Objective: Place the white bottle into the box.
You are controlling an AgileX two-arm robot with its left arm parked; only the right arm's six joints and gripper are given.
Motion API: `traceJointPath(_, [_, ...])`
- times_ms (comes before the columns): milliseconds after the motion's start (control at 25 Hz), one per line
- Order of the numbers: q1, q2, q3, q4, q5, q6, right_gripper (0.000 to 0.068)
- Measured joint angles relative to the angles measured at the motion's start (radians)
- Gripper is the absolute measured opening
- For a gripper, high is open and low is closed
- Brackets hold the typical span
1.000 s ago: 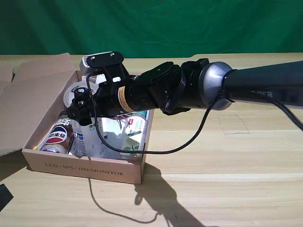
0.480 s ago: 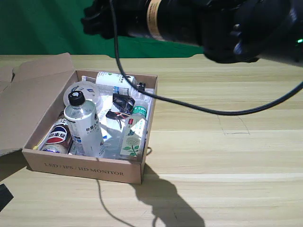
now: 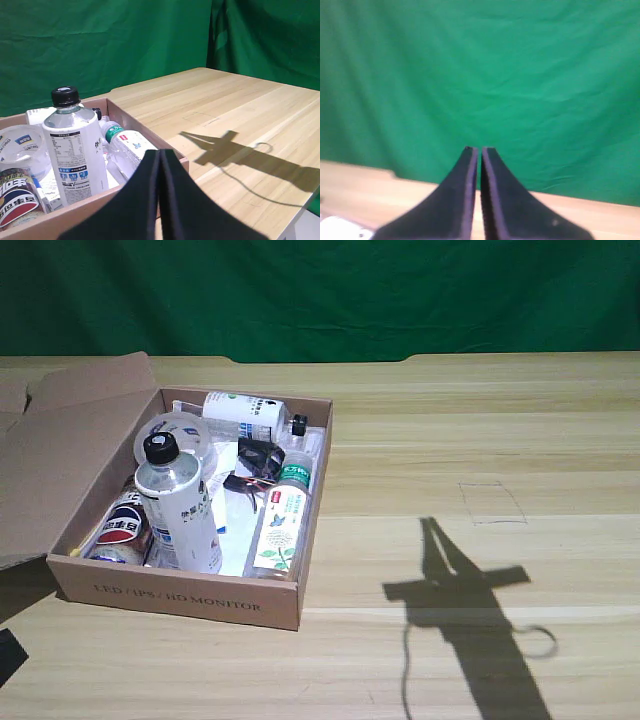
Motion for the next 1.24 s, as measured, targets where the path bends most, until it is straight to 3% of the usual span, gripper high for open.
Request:
traceJointPath(320, [-0.014,-0.671,0.503,0.013,0.166,-0.088,0.0004])
traceJointPath(480, [-0.014,-0.941,0.689,0.021,0.159,-0.143,0.0004])
traceJointPath(560, [-0.014,-1.046,0.765,0.080,0.148,-0.204,0.0004])
traceJointPath(720, [-0.014,-1.100,0.845,0.293,0.154,-0.423,0.0004])
traceJointPath(840, [-0.014,-1.080,0.846,0.340,0.176,-0.531,0.0004])
traceJointPath(1240, [-0.014,-1.008,0.853,0.366,0.200,-0.579,0.0004])
